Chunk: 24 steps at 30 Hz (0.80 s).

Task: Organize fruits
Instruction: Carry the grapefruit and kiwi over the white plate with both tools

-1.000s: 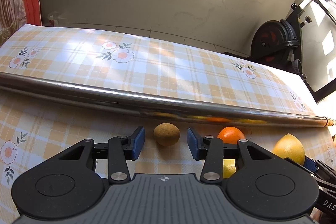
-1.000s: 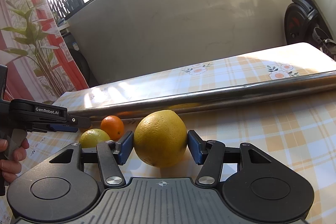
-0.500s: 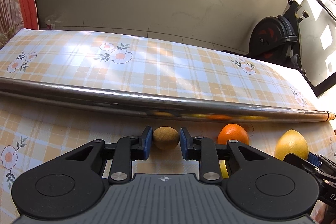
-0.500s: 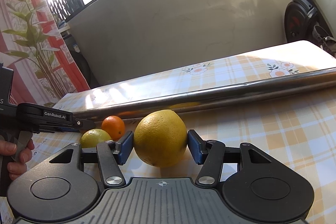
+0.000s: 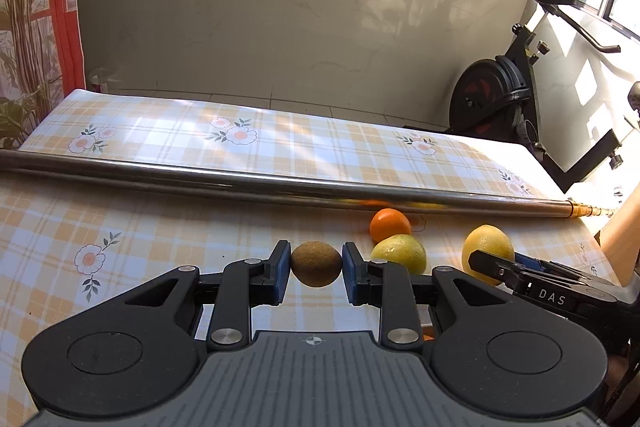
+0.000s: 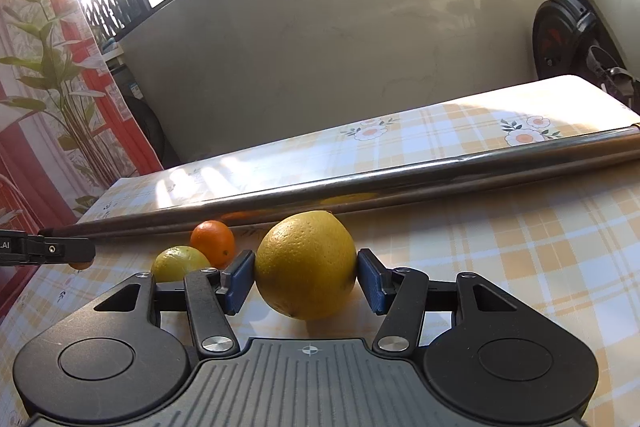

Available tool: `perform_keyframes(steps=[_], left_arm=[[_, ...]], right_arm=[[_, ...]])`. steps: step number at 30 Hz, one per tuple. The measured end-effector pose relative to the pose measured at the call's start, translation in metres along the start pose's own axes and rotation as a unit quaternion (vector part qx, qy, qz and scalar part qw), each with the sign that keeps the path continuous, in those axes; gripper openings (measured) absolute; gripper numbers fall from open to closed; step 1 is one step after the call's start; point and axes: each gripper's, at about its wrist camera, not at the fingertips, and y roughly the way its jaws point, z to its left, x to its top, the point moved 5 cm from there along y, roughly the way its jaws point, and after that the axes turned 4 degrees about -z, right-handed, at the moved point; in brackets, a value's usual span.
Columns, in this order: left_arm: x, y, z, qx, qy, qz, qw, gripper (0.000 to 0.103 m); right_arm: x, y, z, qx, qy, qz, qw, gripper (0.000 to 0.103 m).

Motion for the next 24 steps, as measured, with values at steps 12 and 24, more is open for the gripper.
perform_keyframes(steps=[12,24], left_arm=[[-0.033,-0.075,-0.005,0.024,-0.036,-0.031,0.9986,0.029],[-0.060,-0.093,-0.012,-0.003,-0.044,-0.025,0.9987,0.029]], right_arm=[[0.007,-0.068,0.028,0.018,-0.011,-0.021,1.000,0.052],[-0.018,-0.110,0.048,0.026,-0.020,0.002,0.999,0.052]])
